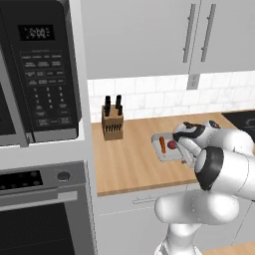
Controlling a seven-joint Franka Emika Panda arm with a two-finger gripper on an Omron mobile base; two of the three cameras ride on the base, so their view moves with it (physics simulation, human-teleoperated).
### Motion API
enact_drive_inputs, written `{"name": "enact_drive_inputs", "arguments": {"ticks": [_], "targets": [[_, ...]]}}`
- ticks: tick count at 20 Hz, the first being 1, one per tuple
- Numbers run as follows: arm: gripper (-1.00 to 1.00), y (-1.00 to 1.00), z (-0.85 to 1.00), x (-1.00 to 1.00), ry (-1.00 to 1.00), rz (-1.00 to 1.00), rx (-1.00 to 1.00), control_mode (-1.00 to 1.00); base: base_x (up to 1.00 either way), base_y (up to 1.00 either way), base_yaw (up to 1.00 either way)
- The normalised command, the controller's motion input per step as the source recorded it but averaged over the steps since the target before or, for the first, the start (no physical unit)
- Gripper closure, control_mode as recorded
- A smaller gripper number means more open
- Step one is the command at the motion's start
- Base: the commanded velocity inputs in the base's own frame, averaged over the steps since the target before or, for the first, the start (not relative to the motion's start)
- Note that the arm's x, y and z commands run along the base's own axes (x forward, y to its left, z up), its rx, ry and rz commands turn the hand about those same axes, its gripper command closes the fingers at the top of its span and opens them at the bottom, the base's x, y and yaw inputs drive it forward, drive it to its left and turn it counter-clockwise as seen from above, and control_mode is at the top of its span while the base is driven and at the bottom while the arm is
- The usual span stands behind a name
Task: Take the meat container that has the fish and place it on the second highest rack of the freezer. Then take the vegetable container that has the carrot and tomato and place it on the highest rack of the freezer.
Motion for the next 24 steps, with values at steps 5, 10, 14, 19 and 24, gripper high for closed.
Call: {"name": "enact_drive_inputs", "arguments": {"ticks": [5,10,14,19,24], "targets": [[-1.00,0.04,-0.37,0.36,0.04,0.00,0.00,-1.00,0.00,0.00,0.00],[-1.00,0.01,-0.45,0.30,0.06,0.00,0.00,-1.00,0.00,0.00,0.00],[1.00,0.22,-0.67,0.14,0.09,0.00,0.00,-1.00,0.00,0.00,0.00],[1.00,0.23,-0.47,0.18,0.08,0.00,0.00,-1.00,0.00,0.00,0.00],[1.00,0.15,-0.22,0.01,0.11,0.04,0.00,-1.00,0.00,0.00,0.00]]}}
